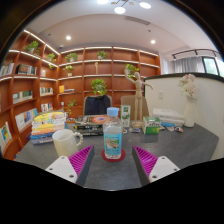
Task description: Pour water
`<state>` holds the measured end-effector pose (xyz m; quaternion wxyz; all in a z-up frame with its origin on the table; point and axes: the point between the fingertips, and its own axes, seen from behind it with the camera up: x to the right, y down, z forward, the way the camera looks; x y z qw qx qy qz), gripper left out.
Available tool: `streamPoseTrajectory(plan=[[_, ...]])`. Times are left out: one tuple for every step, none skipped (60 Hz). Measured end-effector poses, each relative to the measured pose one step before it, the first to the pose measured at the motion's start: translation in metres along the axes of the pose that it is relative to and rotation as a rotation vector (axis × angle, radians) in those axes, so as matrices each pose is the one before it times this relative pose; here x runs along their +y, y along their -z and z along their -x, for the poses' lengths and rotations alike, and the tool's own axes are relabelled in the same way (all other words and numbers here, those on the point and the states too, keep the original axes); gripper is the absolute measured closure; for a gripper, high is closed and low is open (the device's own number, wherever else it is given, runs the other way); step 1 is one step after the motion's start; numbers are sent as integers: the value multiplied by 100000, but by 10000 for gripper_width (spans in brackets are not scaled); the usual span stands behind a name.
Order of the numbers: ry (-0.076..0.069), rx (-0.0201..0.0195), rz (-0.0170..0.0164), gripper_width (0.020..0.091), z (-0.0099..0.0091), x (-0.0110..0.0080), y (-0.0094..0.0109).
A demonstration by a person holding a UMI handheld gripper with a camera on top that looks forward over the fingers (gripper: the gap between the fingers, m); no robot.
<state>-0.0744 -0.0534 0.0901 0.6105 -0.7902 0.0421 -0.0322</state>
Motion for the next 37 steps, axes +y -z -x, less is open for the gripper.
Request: streamPoseTrajectory(plan=[[-102, 55, -354, 337, 13, -166, 590], [76, -281, -327, 336, -43, -299, 535], [176, -175, -563, 335, 46, -136, 522], [142, -286, -404, 334, 115, -177, 463], [178, -375, -450, 334, 104, -197, 451], [278, -415, -605, 337, 103, -223, 454], [339, -335, -633, 337, 118, -233, 419], [268, -339, -468, 337, 86, -209, 394], [111, -481, -373, 338, 135, -181, 372], [-58, -688, -190, 336, 231, -341, 360], [-28, -789, -422, 338, 127, -71, 398], [127, -854, -468, 337, 183, -153, 318], [331, -669, -375, 336, 152, -114, 289], [536, -266, -157, 337, 85, -94, 231], [384, -6, 20, 337, 32, -49, 281], [116, 97, 17, 336, -5, -29, 227], [22, 143, -68, 333, -29, -69, 223], [-6, -17, -253, 333, -18, 4, 146], [27, 166, 35, 331, -3, -124, 378], [128, 209, 51, 332, -33, -30, 181], [221, 314, 121, 332, -65, -45, 195], [187, 353, 218, 332, -79, -19, 173], [14, 323, 282, 332, -97, -2, 173], [-11, 248, 117, 332, -88, -43, 180], [112, 110, -334, 332, -101, 55, 16], [101, 39, -221, 331, -27, -127, 191], [84, -81, -284, 334, 56, -135, 163], [18, -151, -296, 335, 69, -124, 141], [86, -193, -299, 335, 69, -87, 137], [69, -216, -243, 334, 66, -85, 114], [26, -216, -233, 333, 80, -63, 99], [44, -159, -183, 333, 82, -61, 77], [17, -149, -198, 334, 62, -42, 70], [-6, -109, -199, 332, 43, -42, 36], [103, -56, -160, 331, 25, -32, 35], [176, 49, -70, 331, -6, -43, 26], [124, 125, 49, 331, -37, 25, -104]])
